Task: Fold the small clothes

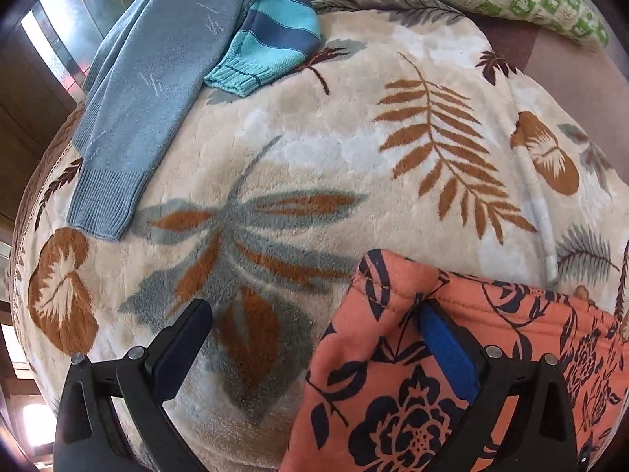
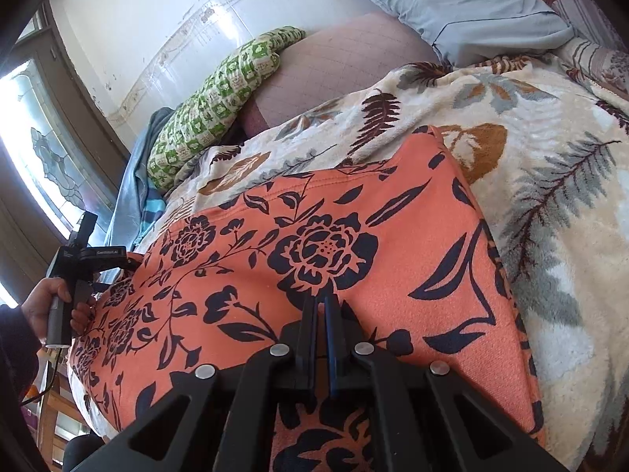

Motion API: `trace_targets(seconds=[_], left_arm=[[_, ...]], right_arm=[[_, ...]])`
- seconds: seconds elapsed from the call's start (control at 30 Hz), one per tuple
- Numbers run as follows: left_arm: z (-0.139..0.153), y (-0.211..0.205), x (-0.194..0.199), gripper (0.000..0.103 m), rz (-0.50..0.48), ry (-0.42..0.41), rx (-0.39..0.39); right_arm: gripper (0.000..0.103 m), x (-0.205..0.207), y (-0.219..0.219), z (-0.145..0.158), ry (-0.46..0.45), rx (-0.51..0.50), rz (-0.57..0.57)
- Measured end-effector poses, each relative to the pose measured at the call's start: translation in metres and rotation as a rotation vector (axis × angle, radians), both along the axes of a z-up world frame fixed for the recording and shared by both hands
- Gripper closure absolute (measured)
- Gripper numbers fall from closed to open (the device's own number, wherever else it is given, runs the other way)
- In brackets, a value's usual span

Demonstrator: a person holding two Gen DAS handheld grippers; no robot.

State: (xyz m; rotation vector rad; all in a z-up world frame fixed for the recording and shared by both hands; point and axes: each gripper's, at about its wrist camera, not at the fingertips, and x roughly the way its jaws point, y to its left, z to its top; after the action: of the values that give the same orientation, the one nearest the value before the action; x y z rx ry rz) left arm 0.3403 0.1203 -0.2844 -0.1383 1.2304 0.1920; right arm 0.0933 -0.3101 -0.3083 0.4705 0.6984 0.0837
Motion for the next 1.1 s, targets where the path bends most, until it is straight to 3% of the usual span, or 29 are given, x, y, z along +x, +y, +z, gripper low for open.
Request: trace_targets(seconds=[0.1,0.2,0.3,0.4,0.5,0.6,0.67,0.8,0.93,1.1], left_arm=[[0.019,0.009,-0.022,0.000,0.009,-0.054,-0.014],[0.039,0.007,-0.061,0.000,-0.063,-0.105,-0.042],[0.044,-0.008,-0.102,0.000,-0.159,-0.095,-0.026],[0.034,-0.012,-0.137,0.000,-0.180,-0.064,0.014],[0.009,-0.003,-0.155,0.000,-0.168,-0.005,0.006],[-0.001,0.017,-0.159,0.000,-0.131,-0.016,-0.107],[0.004,0.021,-0.161,0.000,-0.118,-0.001,-0.108],[0.020,0.024,-0.174,0.000,-0.113,0.002,-0.076],[0.039,0.041,-0.205,0.000,-0.087,-0.028,-0.096],[0.050,0.049,-0.237,0.000,-0.056,-0.040,-0.157]], right_arm=[[0.097,0.000,0.000,0.000,-0.002,0.002,0.000],[0.097,0.000,-0.001,0.000,-0.002,0.003,0.000],[0.097,0.000,-0.001,0.000,0.000,0.002,0.001],[0.097,-0.001,0.000,0.001,0.006,-0.002,-0.002],[0.097,-0.003,-0.001,0.003,0.026,0.000,-0.001],[0.097,-0.015,0.000,0.007,0.037,-0.041,0.011],[0.097,-0.026,-0.002,0.009,0.052,-0.075,0.012],[0.097,-0.046,-0.016,0.015,0.131,-0.016,0.014],[0.096,-0.054,-0.013,0.033,0.232,0.004,-0.023],[0.094,-0.046,0.038,0.065,0.168,0.028,0.121]])
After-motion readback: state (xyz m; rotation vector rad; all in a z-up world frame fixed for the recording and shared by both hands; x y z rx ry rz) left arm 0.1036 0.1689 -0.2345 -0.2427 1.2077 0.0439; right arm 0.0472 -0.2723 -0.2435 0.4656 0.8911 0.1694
